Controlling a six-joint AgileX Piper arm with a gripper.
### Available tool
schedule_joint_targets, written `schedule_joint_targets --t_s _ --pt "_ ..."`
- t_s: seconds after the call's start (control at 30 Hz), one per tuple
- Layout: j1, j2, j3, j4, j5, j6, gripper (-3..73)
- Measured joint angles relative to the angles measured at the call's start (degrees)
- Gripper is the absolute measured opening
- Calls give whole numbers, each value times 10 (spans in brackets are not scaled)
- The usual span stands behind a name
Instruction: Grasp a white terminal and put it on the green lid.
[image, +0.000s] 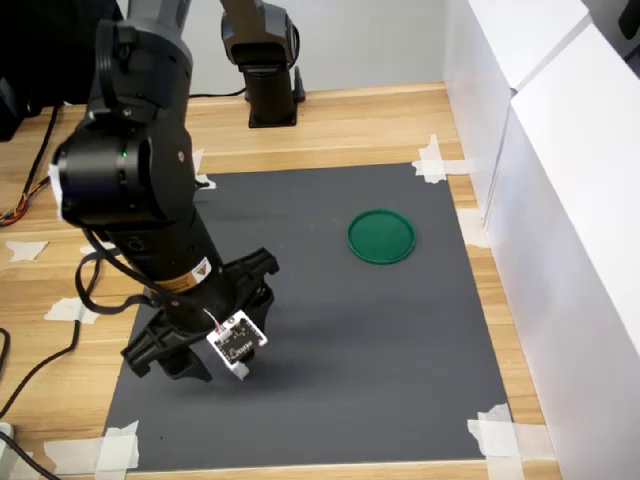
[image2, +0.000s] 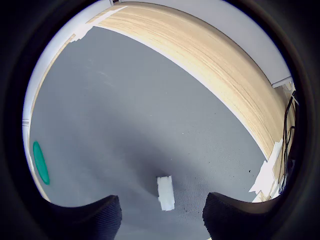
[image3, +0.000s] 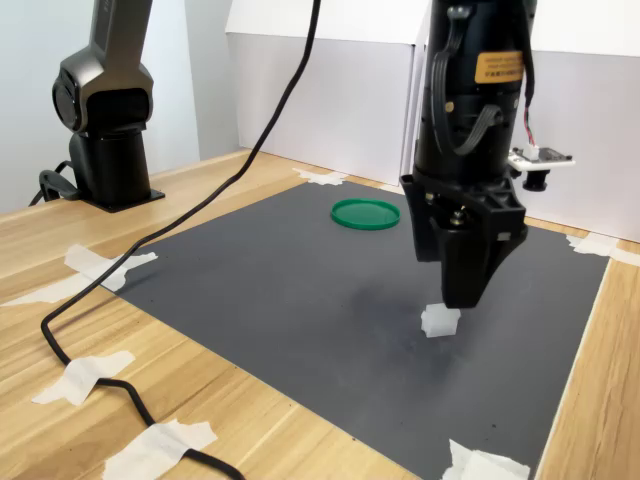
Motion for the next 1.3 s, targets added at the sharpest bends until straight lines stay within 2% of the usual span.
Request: schedule_joint_targets --t_s 0.7,0.87,1.0,1.23,1.3 --pt "0 37 0 -2 -13 44 681" --pt "0 38 0 -2 -13 51 629" --pt "0 41 0 -2 -13 53 505" --pt "0 41 0 -3 -12 67 120" --pt "0 41 0 -3 -10 72 83"
